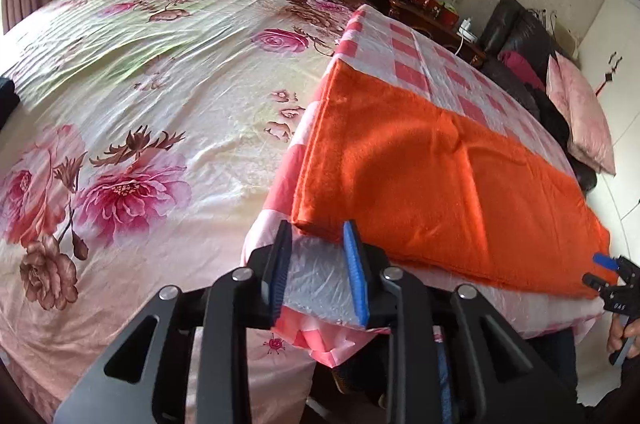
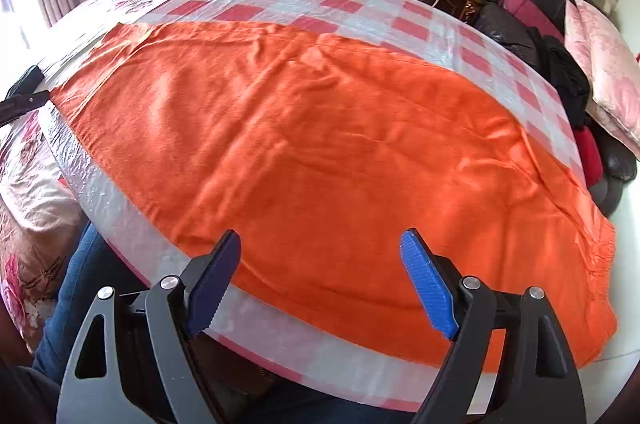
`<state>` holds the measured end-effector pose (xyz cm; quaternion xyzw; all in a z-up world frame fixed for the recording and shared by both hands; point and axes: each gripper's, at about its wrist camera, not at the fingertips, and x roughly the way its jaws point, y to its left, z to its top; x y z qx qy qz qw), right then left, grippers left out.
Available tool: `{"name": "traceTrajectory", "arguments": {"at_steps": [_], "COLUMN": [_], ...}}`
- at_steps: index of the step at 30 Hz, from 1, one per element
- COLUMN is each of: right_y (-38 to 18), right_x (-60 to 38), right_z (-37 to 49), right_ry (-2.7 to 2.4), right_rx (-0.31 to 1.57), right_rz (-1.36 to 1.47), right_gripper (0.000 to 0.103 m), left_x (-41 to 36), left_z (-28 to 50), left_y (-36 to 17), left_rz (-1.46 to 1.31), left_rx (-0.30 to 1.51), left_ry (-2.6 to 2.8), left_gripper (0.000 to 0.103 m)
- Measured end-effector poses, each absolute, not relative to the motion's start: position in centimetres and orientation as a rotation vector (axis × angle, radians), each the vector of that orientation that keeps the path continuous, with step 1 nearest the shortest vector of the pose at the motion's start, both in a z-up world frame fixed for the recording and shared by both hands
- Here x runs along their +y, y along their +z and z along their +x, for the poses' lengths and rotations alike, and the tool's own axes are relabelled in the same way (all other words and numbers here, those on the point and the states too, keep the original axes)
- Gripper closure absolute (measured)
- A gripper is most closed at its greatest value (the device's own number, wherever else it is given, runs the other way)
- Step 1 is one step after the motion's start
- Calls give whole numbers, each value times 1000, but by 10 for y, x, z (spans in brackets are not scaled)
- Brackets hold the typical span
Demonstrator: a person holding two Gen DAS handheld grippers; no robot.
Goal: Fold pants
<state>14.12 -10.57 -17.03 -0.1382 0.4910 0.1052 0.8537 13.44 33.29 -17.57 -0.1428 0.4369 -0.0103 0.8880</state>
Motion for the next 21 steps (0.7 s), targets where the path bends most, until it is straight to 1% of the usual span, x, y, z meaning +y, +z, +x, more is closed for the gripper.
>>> {"name": "traceTrajectory", "arguments": {"at_steps": [1, 2, 4, 5, 6, 8, 11, 16, 19, 21], "right_y": [-170, -168, -166, -163, -161, -157, -157, -171, -182, -189], "right_x": [-101, -95, -85, -78, -72, -60, -36, -16, -10, -5], "right_z": [141, 142, 142, 143, 144, 148, 157, 177, 187, 190], "right_ry": [230, 247, 262, 280, 294, 325, 376, 351, 340, 334], "right_rx": [1030, 1022, 1013, 1006, 1002, 994, 991, 1021, 1057, 1073], "right_rz": [-296, -305, -322, -329, -330, -327, -311, -290, -247, -245], "right_gripper": [23, 23, 22, 22, 22, 20, 18, 18, 18, 18], "left_x": [327, 323, 320, 317, 315, 318, 327, 349, 377, 396], "left_z": [136, 138, 142, 144, 146, 149, 149, 148, 149, 147], "left_y": [-176, -176, -176, -176, -176, -175, -175, -175, -179, -183], "left_rz": [-263, -234, -210, -189, -156, -144, -174, -201, -277, -395], "left_rx": [905, 902, 904, 910, 916, 927, 929, 917, 904, 900], "left_ry": [-17, -9, 1, 7, 23, 12, -19, 6, 37, 4], "left_gripper": [67, 66, 66, 71, 79, 85, 88, 88, 89, 87]}}
